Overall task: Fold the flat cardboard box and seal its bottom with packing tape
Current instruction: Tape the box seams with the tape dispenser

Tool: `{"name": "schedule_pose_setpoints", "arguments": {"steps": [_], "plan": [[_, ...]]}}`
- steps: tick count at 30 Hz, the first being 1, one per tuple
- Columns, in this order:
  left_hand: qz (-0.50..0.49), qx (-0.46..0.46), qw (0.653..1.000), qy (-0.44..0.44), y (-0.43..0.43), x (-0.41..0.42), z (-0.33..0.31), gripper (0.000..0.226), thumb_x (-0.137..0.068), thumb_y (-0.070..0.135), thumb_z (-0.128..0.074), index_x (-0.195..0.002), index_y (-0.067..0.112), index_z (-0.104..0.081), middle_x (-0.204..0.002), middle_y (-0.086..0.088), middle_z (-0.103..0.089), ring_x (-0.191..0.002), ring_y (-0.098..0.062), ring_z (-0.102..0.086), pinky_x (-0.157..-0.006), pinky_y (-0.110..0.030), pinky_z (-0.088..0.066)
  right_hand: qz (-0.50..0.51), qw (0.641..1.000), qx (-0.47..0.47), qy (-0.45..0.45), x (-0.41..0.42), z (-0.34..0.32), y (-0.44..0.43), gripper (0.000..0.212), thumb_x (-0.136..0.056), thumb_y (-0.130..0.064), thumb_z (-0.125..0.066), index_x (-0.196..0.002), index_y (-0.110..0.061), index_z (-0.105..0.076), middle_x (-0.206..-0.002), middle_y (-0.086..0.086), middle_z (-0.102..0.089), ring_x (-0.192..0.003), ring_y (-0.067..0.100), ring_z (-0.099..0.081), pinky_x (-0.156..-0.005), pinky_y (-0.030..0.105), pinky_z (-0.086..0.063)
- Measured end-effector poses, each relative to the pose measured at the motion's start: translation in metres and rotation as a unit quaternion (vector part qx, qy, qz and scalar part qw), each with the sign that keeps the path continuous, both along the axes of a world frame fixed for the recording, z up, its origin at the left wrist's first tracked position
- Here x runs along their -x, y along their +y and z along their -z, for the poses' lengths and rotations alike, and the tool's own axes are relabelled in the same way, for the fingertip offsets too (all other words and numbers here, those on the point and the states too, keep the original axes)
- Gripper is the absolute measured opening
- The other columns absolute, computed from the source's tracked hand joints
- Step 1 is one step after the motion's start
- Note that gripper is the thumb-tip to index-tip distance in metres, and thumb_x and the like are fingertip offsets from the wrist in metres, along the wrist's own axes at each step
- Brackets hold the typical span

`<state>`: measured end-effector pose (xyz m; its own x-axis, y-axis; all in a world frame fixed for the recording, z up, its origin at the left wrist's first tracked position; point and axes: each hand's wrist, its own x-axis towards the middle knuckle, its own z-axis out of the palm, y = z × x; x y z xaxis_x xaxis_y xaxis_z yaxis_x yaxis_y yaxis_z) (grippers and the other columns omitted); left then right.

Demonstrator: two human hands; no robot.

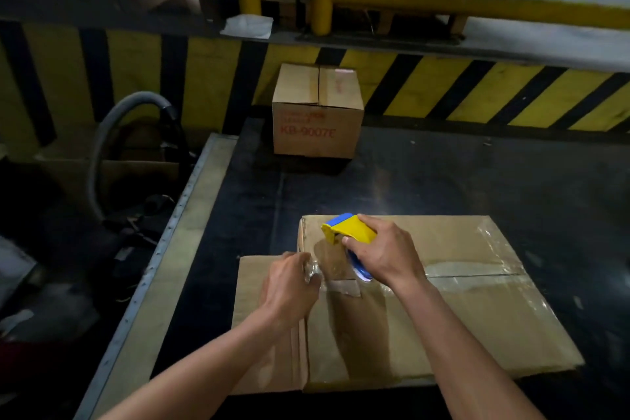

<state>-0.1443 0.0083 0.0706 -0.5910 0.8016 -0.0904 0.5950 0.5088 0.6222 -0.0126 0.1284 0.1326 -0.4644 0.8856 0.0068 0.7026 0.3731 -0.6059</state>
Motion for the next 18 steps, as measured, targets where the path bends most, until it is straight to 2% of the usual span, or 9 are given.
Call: {"name": "schedule_pose_setpoints", "arguments": {"steps": [2,4,6,8,10,11,14,16,18], "plan": [[0.017,-0.015,1.0,0.019,0.012,0.012,-0.005,0.033,-0.095,0.023,-0.066,-0.128,0.019,-0.067,-0.128,0.001,-0.06,-0.108,-0.016,-0.06,-0.083,-0.023,-0.047,-0.001,1.0,0.002,0.011,0.002,0.001,-0.001,0.066,-0.08,-0.048,-0.076,-0.139,-0.022,-0.058,-0.136,0.002,-0.062,-0.122,0.024,-0.058,-0.097,0.029,-0.044],[0.022,-0.016,0.999,0.024,0.029,0.032,-0.009,0.031,-0.097,0.021,-0.062,-0.127,0.02,-0.069,-0.128,0.0,-0.061,-0.112,-0.019,-0.061,-0.09,-0.028,-0.049,-0.002,1.0,0.002,0.025,0.003,0.002,-0.003,0.068,-0.079,-0.05,-0.076,-0.138,-0.022,-0.058,-0.136,0.0,-0.063,-0.121,0.022,-0.059,-0.098,0.029,-0.044],[0.037,-0.006,0.999,0.018,0.048,0.053,-0.013,0.031,-0.094,0.019,-0.058,-0.12,0.021,-0.074,-0.12,0.0,-0.068,-0.109,-0.022,-0.064,-0.091,-0.035,-0.053,0.0,0.999,-0.001,0.048,0.002,0.004,-0.004,0.071,-0.077,-0.052,-0.077,-0.139,-0.022,-0.058,-0.135,-0.001,-0.063,-0.118,0.019,-0.06,-0.095,0.027,-0.045],[0.068,-0.006,0.997,-0.026,0.066,0.069,-0.017,0.026,-0.094,0.016,-0.058,-0.11,0.019,-0.078,-0.105,-0.001,-0.075,-0.099,-0.021,-0.069,-0.085,-0.035,-0.057,0.001,0.998,-0.012,0.065,0.001,0.007,-0.007,0.072,-0.076,-0.053,-0.078,-0.138,-0.023,-0.058,-0.132,-0.002,-0.065,-0.112,0.017,-0.063,-0.091,0.024,-0.046],[0.086,-0.002,0.99,-0.11,0.082,0.078,-0.023,0.022,-0.099,0.014,-0.058,-0.108,0.013,-0.078,-0.096,-0.002,-0.075,-0.089,-0.018,-0.071,-0.077,-0.029,-0.059,0.003,0.997,-0.022,0.078,0.002,0.011,-0.01,0.072,-0.075,-0.055,-0.078,-0.137,-0.025,-0.058,-0.124,-0.002,-0.069,-0.102,0.014,-0.063,-0.087,0.024,-0.049],[0.085,0.006,0.979,-0.184,0.089,0.082,-0.025,0.023,-0.101,0.012,-0.055,-0.111,0.009,-0.076,-0.096,-0.007,-0.075,-0.083,-0.018,-0.072,-0.07,-0.026,-0.06,0.006,0.996,-0.024,0.086,0.002,0.012,-0.01,0.072,-0.075,-0.057,-0.077,-0.137,-0.026,-0.059,-0.12,-0.002,-0.07,-0.098,0.013,-0.063,-0.085,0.025,-0.051],[0.051,0.032,0.894,-0.444,0.101,0.09,-0.03,0.029,-0.105,0.016,-0.049,-0.122,-0.001,-0.065,-0.109,-0.022,-0.069,-0.086,-0.025,-0.073,-0.068,-0.032,-0.061,0.01,0.995,-0.03,0.094,0.004,0.013,-0.007,0.075,-0.073,-0.065,-0.073,-0.138,-0.031,-0.057,-0.109,-0.005,-0.069,-0.089,0.009,-0.06,-0.079,0.027,-0.054],[0.051,0.045,0.859,-0.507,0.105,0.095,-0.03,0.033,-0.105,0.023,-0.052,-0.124,0.0,-0.064,-0.11,-0.019,-0.068,-0.091,-0.026,-0.071,-0.072,-0.033,-0.06,0.006,0.995,-0.035,0.088,0.005,0.012,-0.004,0.078,-0.072,-0.069,-0.069,-0.139,-0.033,-0.055,-0.105,-0.008,-0.065,-0.089,0.01,-0.059,-0.076,0.025,-0.054],[0.065,0.051,0.846,-0.526,0.109,0.099,-0.029,0.034,-0.103,0.027,-0.056,-0.123,0.001,-0.065,-0.103,-0.013,-0.07,-0.091,-0.023,-0.07,-0.078,-0.034,-0.06,0.004,0.995,-0.037,0.087,0.005,0.01,-0.002,0.078,-0.073,-0.07,-0.068,-0.14,-0.034,-0.054,-0.103,-0.014,-0.06,-0.089,0.009,-0.059,-0.075,0.022,-0.053]]}}
